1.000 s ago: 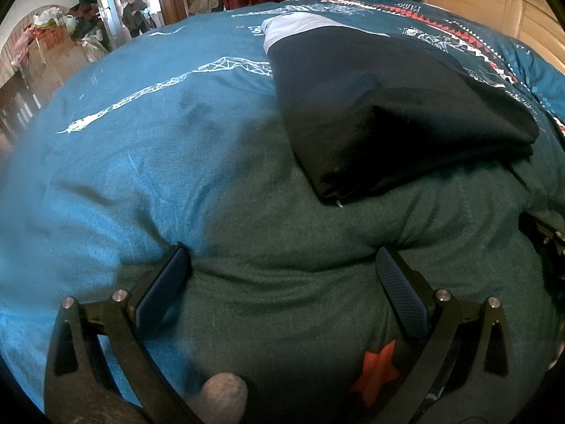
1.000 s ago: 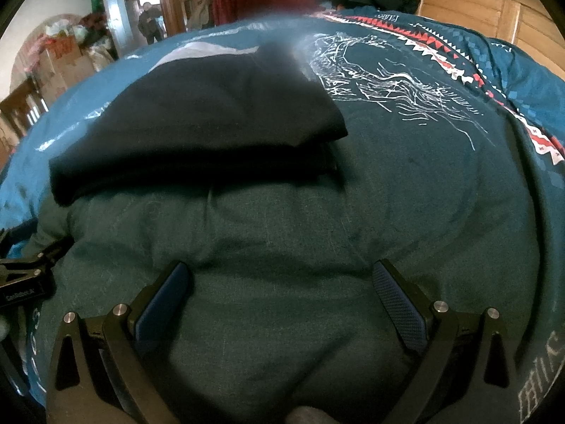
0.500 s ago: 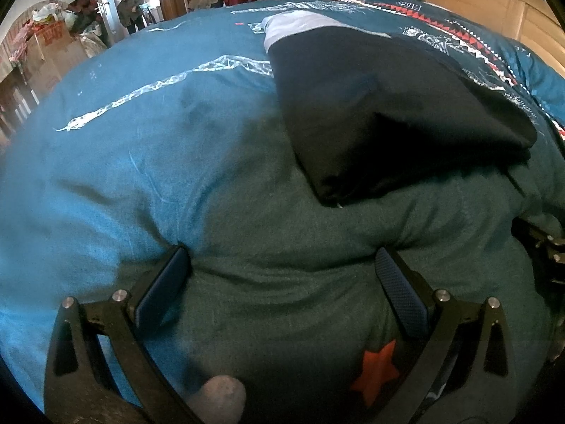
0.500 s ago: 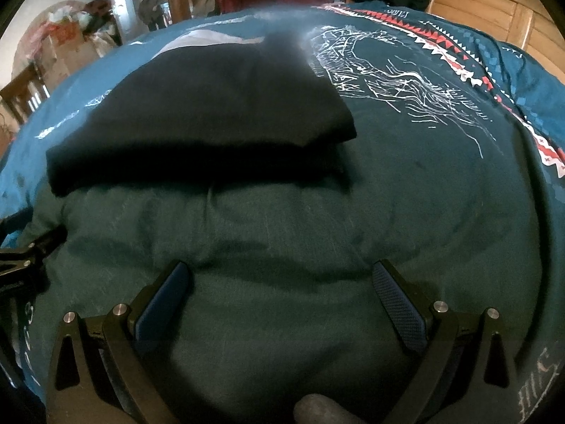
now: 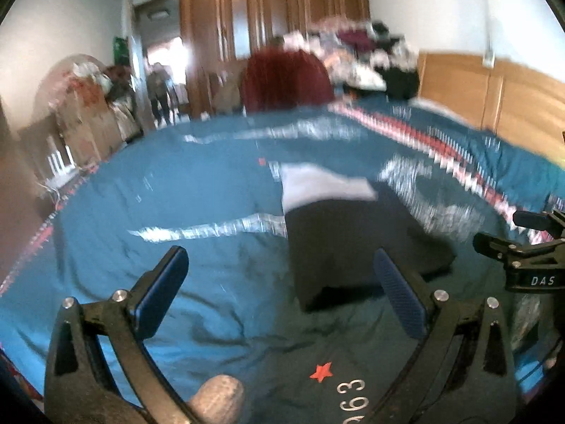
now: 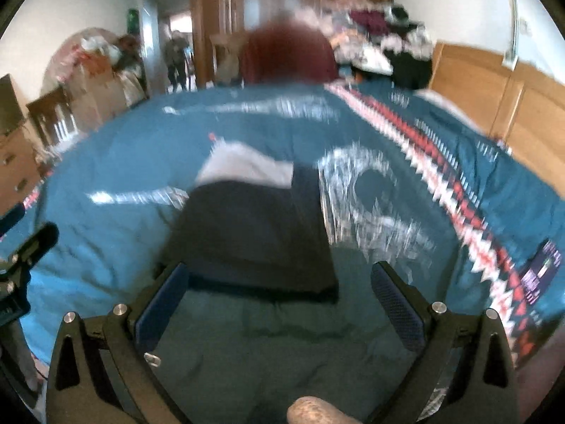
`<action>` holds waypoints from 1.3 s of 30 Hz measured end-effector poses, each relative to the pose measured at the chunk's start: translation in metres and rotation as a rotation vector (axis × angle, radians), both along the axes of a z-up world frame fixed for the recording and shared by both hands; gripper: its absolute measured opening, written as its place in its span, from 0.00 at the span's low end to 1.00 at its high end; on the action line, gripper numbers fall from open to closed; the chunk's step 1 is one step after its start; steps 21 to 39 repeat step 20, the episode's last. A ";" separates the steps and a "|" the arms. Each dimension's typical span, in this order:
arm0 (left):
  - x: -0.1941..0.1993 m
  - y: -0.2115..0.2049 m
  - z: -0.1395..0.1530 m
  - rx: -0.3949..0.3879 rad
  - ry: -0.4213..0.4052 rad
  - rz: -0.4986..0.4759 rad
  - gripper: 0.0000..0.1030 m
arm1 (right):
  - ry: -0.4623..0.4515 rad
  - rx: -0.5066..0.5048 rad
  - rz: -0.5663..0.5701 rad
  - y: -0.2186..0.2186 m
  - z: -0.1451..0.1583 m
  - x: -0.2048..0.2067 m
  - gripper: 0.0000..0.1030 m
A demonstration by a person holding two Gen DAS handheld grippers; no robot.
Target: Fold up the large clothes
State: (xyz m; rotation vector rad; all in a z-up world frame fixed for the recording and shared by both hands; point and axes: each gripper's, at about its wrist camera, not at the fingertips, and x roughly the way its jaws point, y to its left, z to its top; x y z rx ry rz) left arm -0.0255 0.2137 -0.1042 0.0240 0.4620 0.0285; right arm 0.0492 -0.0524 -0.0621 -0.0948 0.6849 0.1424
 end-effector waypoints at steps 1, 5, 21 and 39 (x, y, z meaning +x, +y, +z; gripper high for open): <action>-0.005 0.002 0.006 -0.011 -0.017 0.000 1.00 | -0.020 -0.001 0.001 0.003 0.014 -0.004 1.00; -0.022 0.005 0.021 -0.036 -0.063 -0.001 1.00 | -0.039 0.037 0.009 0.010 0.053 -0.020 1.00; -0.044 -0.001 0.031 -0.046 -0.125 -0.029 1.00 | -0.071 0.069 0.025 0.023 0.090 -0.051 1.00; -0.044 -0.001 0.031 -0.046 -0.125 -0.029 1.00 | -0.071 0.069 0.025 0.023 0.090 -0.051 1.00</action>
